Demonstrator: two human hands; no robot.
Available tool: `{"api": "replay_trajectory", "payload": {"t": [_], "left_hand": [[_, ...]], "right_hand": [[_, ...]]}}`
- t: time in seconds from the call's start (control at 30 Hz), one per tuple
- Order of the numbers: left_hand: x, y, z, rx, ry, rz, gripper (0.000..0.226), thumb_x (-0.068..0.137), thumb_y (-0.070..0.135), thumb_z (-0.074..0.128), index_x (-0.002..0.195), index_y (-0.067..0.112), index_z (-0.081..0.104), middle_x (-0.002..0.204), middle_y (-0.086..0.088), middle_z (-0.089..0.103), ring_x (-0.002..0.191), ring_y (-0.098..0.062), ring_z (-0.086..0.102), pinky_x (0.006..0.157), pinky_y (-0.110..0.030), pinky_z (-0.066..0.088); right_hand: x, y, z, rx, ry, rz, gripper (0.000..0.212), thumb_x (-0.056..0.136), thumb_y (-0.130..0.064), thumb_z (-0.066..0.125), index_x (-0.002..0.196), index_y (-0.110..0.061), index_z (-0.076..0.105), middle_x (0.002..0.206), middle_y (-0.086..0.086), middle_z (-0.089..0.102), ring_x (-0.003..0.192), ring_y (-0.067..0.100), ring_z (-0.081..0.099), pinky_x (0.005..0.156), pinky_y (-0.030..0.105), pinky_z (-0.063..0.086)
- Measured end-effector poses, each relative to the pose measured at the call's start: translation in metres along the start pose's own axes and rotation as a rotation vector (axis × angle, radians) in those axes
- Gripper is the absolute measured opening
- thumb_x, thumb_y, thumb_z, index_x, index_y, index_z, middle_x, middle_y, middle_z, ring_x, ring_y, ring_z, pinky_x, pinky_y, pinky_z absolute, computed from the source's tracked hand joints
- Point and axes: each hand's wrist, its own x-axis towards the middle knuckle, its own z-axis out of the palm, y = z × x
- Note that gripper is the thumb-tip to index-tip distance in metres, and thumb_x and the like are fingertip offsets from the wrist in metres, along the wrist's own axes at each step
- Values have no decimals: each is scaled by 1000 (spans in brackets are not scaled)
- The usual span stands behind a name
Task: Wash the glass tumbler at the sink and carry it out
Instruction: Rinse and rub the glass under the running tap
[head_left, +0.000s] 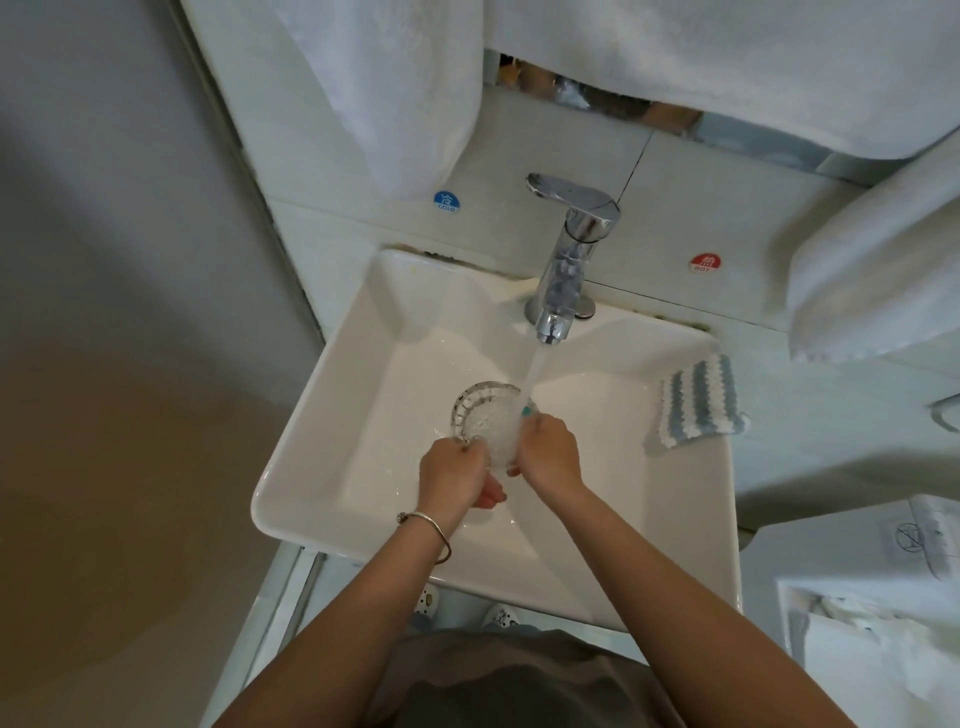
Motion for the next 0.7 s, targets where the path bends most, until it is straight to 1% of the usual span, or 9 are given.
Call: {"api": "replay_trajectory", "payload": {"t": [0.1,0.17,0.3,0.37,0.47,0.53,0.6,0.67,0.7], "left_hand": [[3,3,4,19,-3,61,28,81,8,46,98,-4,65,76,-21,71,49,-21,68,48,-29,57],[8,8,6,25,-22,90,33,79,5,43,109,5,58,84,-18,71,50,-25,69,45,-28,54],[13,13,5,32,-92,94,29,88,8,40,112,14,56,93,-18,70,53,-32,70,44,-31,55],[11,13,7,4,-23,111,23,93,9,33,110,11,50,94,-19,66,48,-30,68,42,-30,53],[4,13,14,-34,114,146,20,97,11,28,105,8,46,90,-20,61,42,-27,63,37,-30,51],[3,12,18,22,220,192,18,98,12,30,106,6,45,93,-18,61,55,-29,62,45,-34,51],[3,10,20,63,271,222,18,100,15,32,107,6,45,95,-14,60,70,-29,61,51,-34,49],[2,6,20,20,234,204,20,101,21,31,104,7,45,90,-11,59,67,-30,65,39,-29,49],[1,6,17,8,212,180,20,100,22,32,102,7,45,87,-13,60,60,-28,65,35,-27,47]], "right_hand": [[2,2,-8,-5,-4,18,46,104,-25,26,84,-4,61,59,5,63,45,13,61,44,23,41],[1,4,-13,1,-30,13,44,103,-26,28,80,-6,59,59,5,62,44,14,61,44,23,41],[0,7,-25,83,-86,8,39,101,-30,37,72,-10,53,55,8,62,37,12,55,44,24,38],[-3,6,-25,202,-71,33,33,98,-32,46,77,-8,54,58,10,61,32,9,50,39,21,35],[-12,4,-14,312,32,62,24,93,-30,51,88,-7,56,74,11,63,47,16,54,43,23,39],[-19,3,0,354,28,66,19,90,-22,50,99,-6,56,84,10,65,57,18,58,44,22,42],[-21,2,9,397,14,82,19,85,-13,46,100,-6,56,86,10,65,65,23,62,46,21,45],[-18,-1,8,350,27,114,17,84,-13,44,91,-8,58,81,10,66,64,28,62,52,27,45],[-16,-2,5,313,24,134,17,85,-13,43,91,-8,58,78,10,65,58,25,60,52,28,43]]}}
